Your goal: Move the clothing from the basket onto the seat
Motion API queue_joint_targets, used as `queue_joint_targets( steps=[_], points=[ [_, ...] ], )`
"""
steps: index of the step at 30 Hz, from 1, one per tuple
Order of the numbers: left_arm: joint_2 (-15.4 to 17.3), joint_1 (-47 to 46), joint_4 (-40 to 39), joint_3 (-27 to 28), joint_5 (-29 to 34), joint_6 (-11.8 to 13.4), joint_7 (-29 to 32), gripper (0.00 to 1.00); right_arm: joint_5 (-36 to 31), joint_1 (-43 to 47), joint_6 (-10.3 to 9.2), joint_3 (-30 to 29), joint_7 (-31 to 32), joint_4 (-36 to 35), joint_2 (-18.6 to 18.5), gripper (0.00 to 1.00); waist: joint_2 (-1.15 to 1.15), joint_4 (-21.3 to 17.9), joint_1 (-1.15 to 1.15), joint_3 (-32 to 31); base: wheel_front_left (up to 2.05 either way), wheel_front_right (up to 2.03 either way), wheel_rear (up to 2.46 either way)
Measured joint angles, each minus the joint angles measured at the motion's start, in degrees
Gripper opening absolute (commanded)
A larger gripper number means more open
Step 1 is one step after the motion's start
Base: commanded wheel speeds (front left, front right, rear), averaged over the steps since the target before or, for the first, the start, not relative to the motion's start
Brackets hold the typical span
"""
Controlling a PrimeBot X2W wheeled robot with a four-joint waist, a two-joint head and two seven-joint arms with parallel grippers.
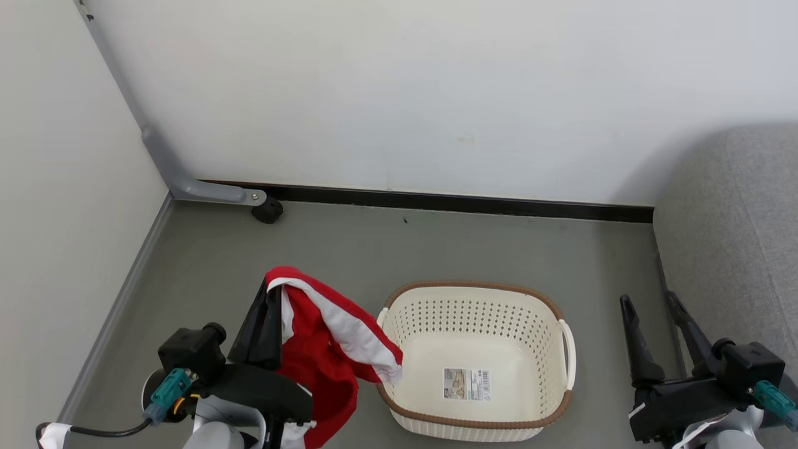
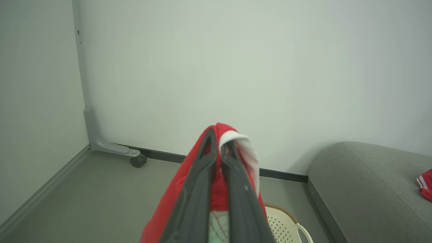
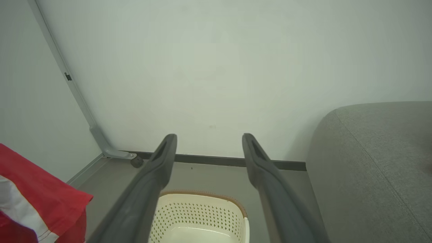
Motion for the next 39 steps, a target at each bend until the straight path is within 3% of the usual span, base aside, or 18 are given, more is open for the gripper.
queue_joint_targets(
  steps=[10, 21, 25, 32, 39],
  points=[
    [0.12, 1.4, -3.35, 0.09, 0.0, 0.97, 1.66, 0.0, -0.56, -0.08, 0.3, 0.87, 0.0, -1.0, 0.09, 1.0, 0.0, 0.53, 0.0, 0.19, 0.0, 0.0, 0.0],
    [0.45, 1.39, -6.13, -0.47, 0.02, 1.03, 3.24, 0.0, -1.51, -4.72, 0.65, 8.7, 0.0, -1.88, 0.55, 1.0, 0.01, 0.75, 0.0, 1.09, 0.0, 0.0, 0.0],
    [0.55, 1.32, -7.13, -1.02, 0.11, 1.03, 4.1, 0.0, -1.48, -6.99, 0.78, 15.33, 0.0, -2.07, 0.4, 1.0, 0.01, 0.95, 0.0, 1.41, 0.0, 0.0, 0.0],
    [0.85, 0.71, -8.48, -2.59, 0.71, 0.96, 5.65, 0.0, 2.02, -12.37, 0.79, 31.85, -0.01, -3.27, -2.08, 1.0, 0.01, 1.53, 0.0, 1.98, 0.0, 0.0, 0.0],
    [0.34, -0.71, -9.9, -4.14, 0.89, 0.92, 7.0, 0.0, 4.21, -18.95, 0.8, 41.34, -0.01, -3.03, -3.45, 1.0, 0.0, 2.37, 0.0, 2.66, 0.0, 0.0, 0.0]
  ],
)
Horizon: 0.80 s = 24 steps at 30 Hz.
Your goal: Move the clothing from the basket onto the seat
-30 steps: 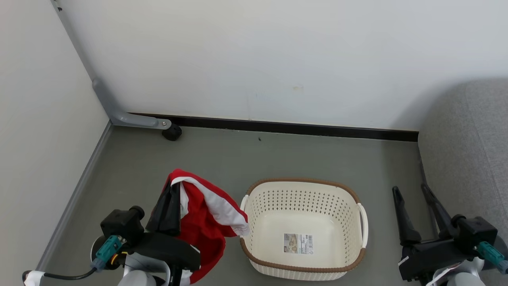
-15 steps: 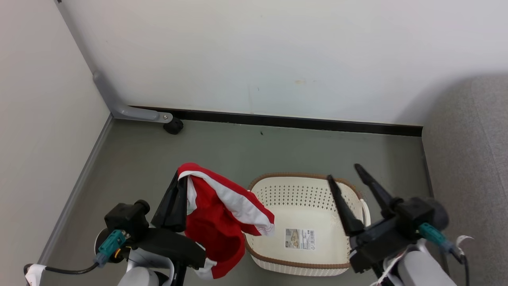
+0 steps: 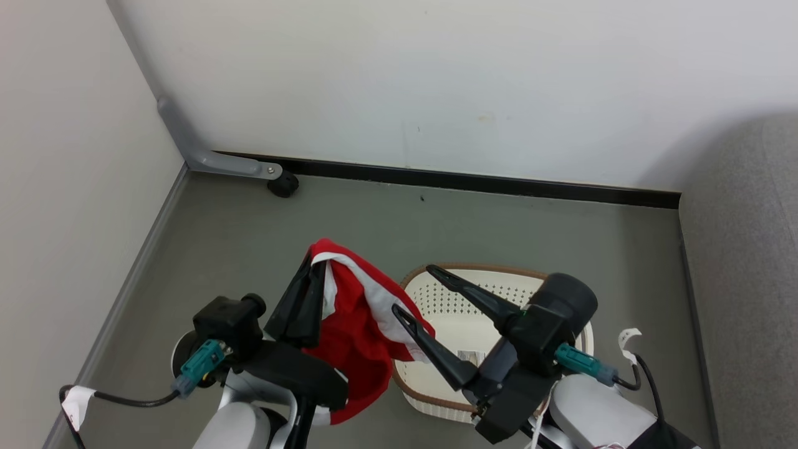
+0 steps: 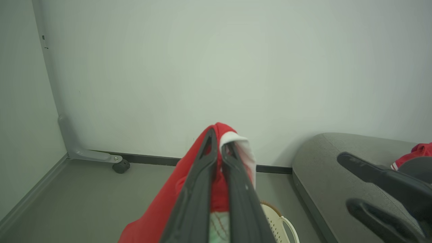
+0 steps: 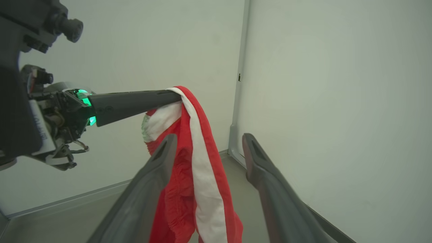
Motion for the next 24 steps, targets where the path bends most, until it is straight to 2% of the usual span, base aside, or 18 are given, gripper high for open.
queue_joint_targets(
  steps=[4, 10, 17, 24],
  points=[
    [-0.73, -1.85, -0.54, -1.32, 0.88, -0.13, 0.73, 0.0, 1.52, -3.71, 0.0, 3.65, 0.0, 1.27, -0.51, 1.0, 0.0, 0.79, 0.0, 0.67, 0.0, 0.0, 0.0],
    [-1.21, -2.64, -1.26, -3.0, 1.41, -1.1, 1.3, 0.0, 3.65, -7.51, 0.0, 5.92, 0.01, 2.92, -0.86, 1.0, 0.0, 1.93, 0.0, 1.31, 0.0, 0.0, 0.0],
    [-1.66, -2.69, -3.69, -5.32, 1.82, -2.07, 2.08, 0.0, 6.5, -8.61, 0.0, 6.27, 0.0, 3.98, -2.0, 1.0, 0.01, 2.7, 0.01, 1.82, 0.0, 0.0, 0.0],
    [-1.74, -2.69, -5.66, -7.03, 1.97, -2.89, 3.09, 0.0, 9.03, -9.34, 0.0, 9.81, 0.0, 5.0, -2.45, 1.0, 0.01, 2.84, 0.0, 2.08, 0.0, 0.0, 0.0]
  ],
)
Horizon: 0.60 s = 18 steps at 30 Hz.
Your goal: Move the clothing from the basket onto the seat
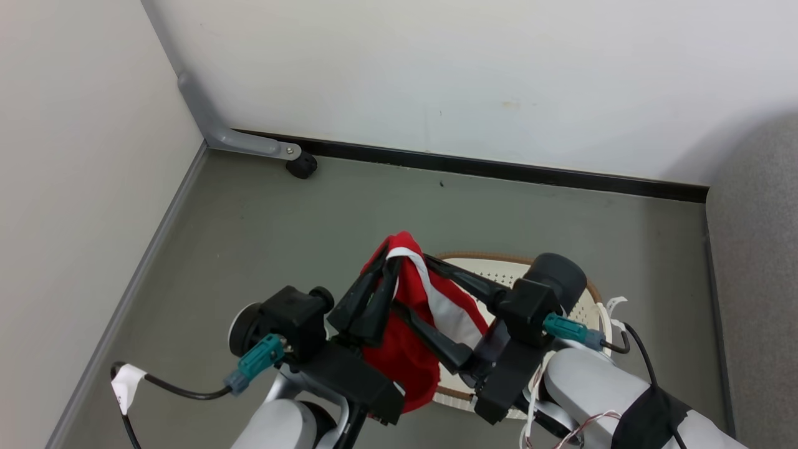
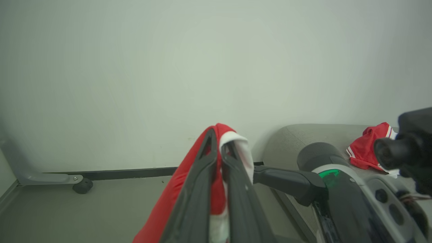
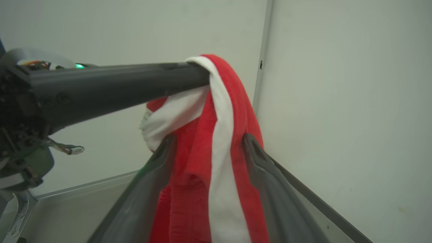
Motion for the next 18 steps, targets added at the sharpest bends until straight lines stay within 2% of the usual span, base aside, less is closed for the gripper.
queue_joint_targets(
  steps=[12, 13, 14, 15, 16, 18],
  points=[
    [-0.54, 0.01, -2.43, -2.45, -0.49, -1.66, 1.49, 0.0, 3.16, -2.44, 0.0, 2.9, 0.0, 0.53, -1.33, 1.0, 0.0, 0.07, 0.0, 0.32, 0.0, 0.0, 0.0],
    [-0.55, 0.01, -2.54, -2.59, -0.68, -1.69, 1.69, 0.0, 3.34, -2.5, 0.0, 3.04, 0.0, 0.65, -1.36, 0.87, 0.0, 0.07, 0.0, 0.33, 0.0, 0.0, 0.0],
    [-0.55, 0.01, -2.66, -2.68, -0.69, -1.69, 1.72, 0.0, 3.56, -2.59, 0.0, 3.14, 0.0, 0.75, -1.4, 0.49, 0.0, 0.08, 0.0, 0.35, 0.0, 0.0, 0.0],
    [-0.58, 0.01, -2.77, -2.71, -0.69, -1.69, 1.72, 0.0, 3.59, -2.67, 0.0, 3.15, 0.0, 0.8, -1.4, 0.36, 0.0, 0.08, 0.0, 0.38, 0.0, 0.0, 0.0],
    [-0.59, 0.01, -2.88, -2.72, -0.69, -1.69, 1.74, 0.0, 3.68, -2.76, 0.0, 3.15, 0.0, 0.9, -1.4, 0.03, 0.0, 0.08, 0.0, 0.41, 0.0, 0.0, 0.0],
    [-0.59, 0.01, -3.09, -2.71, -0.74, -1.69, 2.1, 0.0, 4.12, -3.08, 0.0, 3.15, 0.0, 1.14, -1.38, 0.0, 0.0, 0.07, 0.0, 0.49, 0.0, 0.0, 0.0]
  ],
)
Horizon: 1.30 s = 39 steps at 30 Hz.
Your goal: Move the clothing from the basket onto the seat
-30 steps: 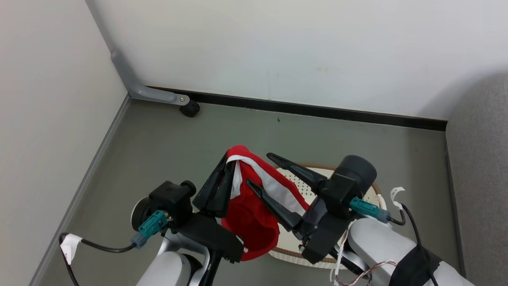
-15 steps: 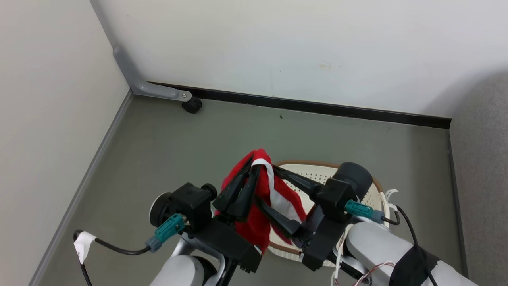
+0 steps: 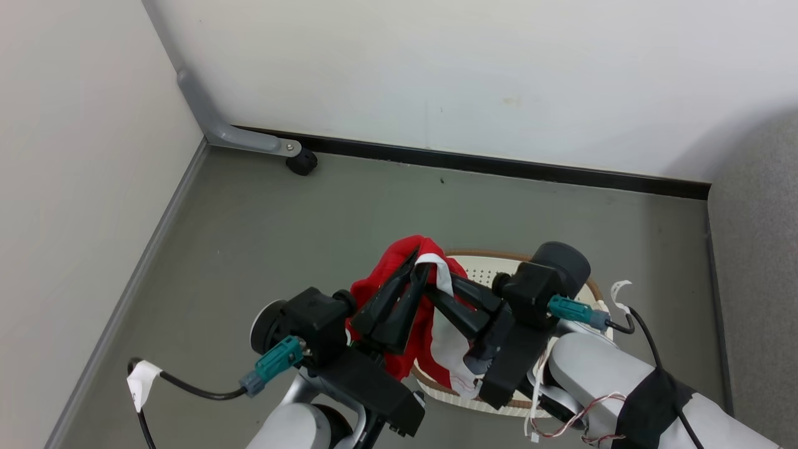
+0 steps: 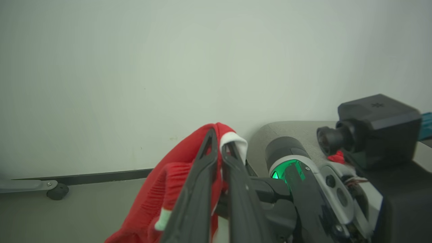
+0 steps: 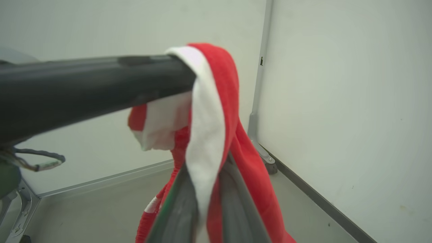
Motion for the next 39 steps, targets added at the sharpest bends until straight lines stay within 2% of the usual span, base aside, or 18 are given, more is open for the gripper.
queue_joint_targets(
  steps=[7, 11, 12, 13, 14, 20, 39],
  points=[
    [0.01, 0.0, -0.16, 0.64, -0.03, 0.08, 0.05, 0.0, 1.76, -0.16, 0.0, -0.98, 0.0, 0.3, -0.12, 0.0, 0.0, -0.21, 0.0, 0.22, 0.0, 0.0, 0.0],
    [0.19, 0.01, -0.19, 1.08, -0.02, 0.43, 0.05, 0.41, 2.92, -0.15, 0.01, -2.52, 0.0, 0.27, -0.63, 0.0, 0.0, -0.53, 0.0, 0.32, 0.0, 0.0, 0.0],
    [0.24, 0.02, -0.18, 1.09, -0.02, 0.57, 0.05, 0.62, 2.96, -0.15, 0.02, -2.67, 0.0, 0.24, -0.78, 0.0, 0.0, -0.63, 0.0, 0.34, 0.0, 0.0, 0.0],
    [0.36, 0.07, -0.18, 1.18, -0.02, 0.58, 0.05, 0.92, 2.97, -0.15, 0.07, -2.72, 0.0, 0.25, -0.85, 0.0, 0.0, -0.76, 0.0, 0.34, 0.0, 0.0, 0.0],
    [0.58, 0.2, -0.23, 1.4, -0.02, 0.78, 0.05, 1.0, 2.97, -0.15, 0.07, -2.72, 0.0, 0.24, -0.85, 0.0, 0.0, -0.94, 0.0, 0.34, 0.0, 0.0, 0.0],
    [1.68, 1.36, -0.65, 1.6, 0.35, 1.15, 0.02, 1.0, 3.13, -0.11, 0.07, -4.95, 0.01, 0.29, -2.68, 0.0, 0.0, -2.8, 0.0, 0.56, 0.0, 0.0, 0.0],
    [3.69, 2.7, -0.48, 0.92, 1.03, 0.98, -1.34, 1.0, 3.36, 0.98, 0.07, -11.71, 0.01, -2.75, -4.78, 0.0, 0.0, -10.03, 0.0, 0.97, 0.0, 0.0, 0.0]
  ],
)
